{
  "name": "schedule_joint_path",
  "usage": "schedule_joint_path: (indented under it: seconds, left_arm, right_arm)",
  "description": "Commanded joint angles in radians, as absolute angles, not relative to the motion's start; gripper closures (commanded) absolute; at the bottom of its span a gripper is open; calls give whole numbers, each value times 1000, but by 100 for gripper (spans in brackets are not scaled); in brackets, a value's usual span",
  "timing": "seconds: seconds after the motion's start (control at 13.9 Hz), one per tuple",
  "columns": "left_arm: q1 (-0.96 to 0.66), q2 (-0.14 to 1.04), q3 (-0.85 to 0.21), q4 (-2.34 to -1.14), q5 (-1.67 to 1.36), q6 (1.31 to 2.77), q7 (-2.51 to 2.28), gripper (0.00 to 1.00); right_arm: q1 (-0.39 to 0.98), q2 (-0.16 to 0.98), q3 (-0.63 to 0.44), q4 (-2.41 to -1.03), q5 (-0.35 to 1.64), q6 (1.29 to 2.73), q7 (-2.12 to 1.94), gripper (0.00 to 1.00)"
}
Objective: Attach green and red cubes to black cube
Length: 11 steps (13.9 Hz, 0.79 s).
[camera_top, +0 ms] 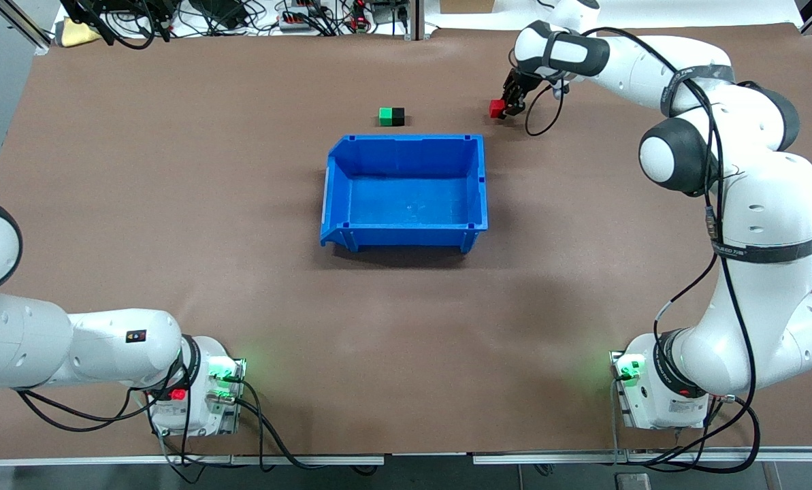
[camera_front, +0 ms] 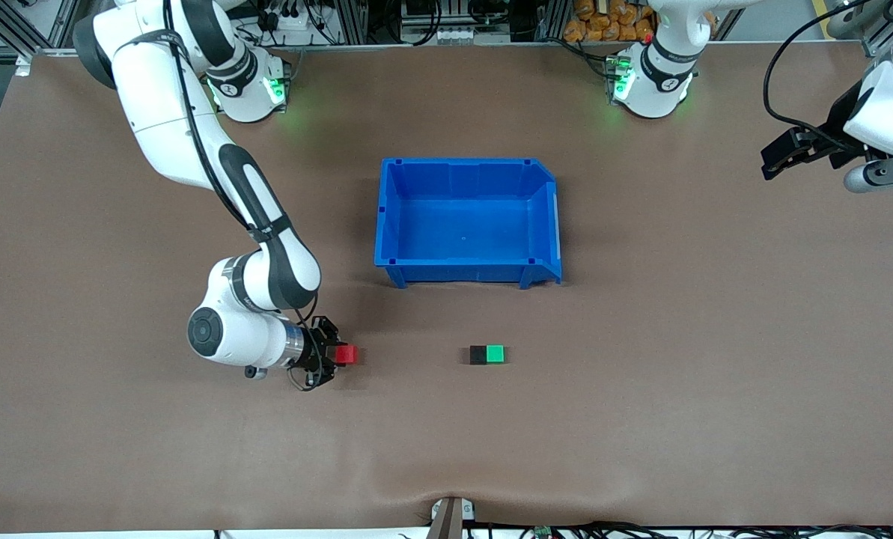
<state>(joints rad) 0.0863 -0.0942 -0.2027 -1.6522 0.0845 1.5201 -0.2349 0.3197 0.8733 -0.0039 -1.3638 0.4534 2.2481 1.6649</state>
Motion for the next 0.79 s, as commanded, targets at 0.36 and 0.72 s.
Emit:
schedule_joint_path:
  seconds: [0.36, 0.72]
  left_arm:
    - [100, -91, -207, -1640, 69, 1517, -215, 0]
    - [100, -91, -206, -1640, 69, 1517, -215, 0]
  right_arm:
    - [357, 960, -3, -1223, 480, 2261, 1770, 100]
    - [377, 962, -3, -1207, 480, 2261, 1808, 100]
